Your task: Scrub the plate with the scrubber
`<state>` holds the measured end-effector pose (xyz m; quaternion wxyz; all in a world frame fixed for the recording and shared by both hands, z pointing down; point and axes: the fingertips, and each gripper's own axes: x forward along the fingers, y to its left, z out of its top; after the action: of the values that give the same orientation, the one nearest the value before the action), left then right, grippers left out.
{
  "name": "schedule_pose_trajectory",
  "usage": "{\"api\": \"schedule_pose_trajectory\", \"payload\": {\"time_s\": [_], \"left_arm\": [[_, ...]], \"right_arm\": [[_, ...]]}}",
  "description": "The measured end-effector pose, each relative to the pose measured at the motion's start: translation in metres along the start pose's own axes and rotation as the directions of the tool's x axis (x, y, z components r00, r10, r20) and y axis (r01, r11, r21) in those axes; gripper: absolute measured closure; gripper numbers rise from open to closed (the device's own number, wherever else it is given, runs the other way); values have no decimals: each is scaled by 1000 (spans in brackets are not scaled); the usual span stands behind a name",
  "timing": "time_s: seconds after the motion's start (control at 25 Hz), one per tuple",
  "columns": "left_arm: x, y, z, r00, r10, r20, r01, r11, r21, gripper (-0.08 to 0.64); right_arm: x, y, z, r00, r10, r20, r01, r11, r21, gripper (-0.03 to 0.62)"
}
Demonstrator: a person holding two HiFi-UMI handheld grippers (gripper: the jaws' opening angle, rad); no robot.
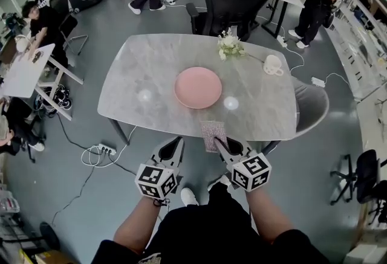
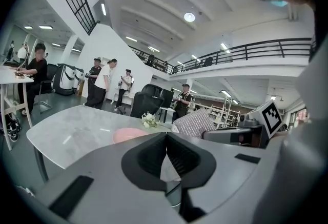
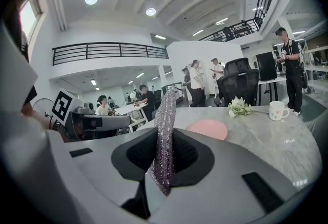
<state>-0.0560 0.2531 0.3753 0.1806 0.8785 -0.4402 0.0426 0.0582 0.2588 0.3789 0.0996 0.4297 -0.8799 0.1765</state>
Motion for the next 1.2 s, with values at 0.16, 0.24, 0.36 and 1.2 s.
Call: {"api": "schedule_pose_trajectory", "payload": {"time_s": [0.16, 0.24, 0.36, 1.2], "left_arm": [[2, -10, 0, 1000, 1, 1, -1, 1000, 3, 543], [5, -13, 0, 1000, 1, 0, -1, 1000, 4, 543], [9, -17, 0, 1000, 1, 0, -1, 1000, 3, 543], [10, -22, 2, 1000, -23, -16, 24, 999, 26, 543]], "right_arm": [[-10, -4, 2, 1000, 1, 12, -1, 1000, -2, 522], [-13, -7, 2, 1000, 0, 16, 0, 1000, 3, 522], [-17, -11, 0, 1000, -1, 14, 1, 1000, 8, 522], [-23, -11, 0, 1000, -16, 27, 15, 1000, 15, 522]]}}
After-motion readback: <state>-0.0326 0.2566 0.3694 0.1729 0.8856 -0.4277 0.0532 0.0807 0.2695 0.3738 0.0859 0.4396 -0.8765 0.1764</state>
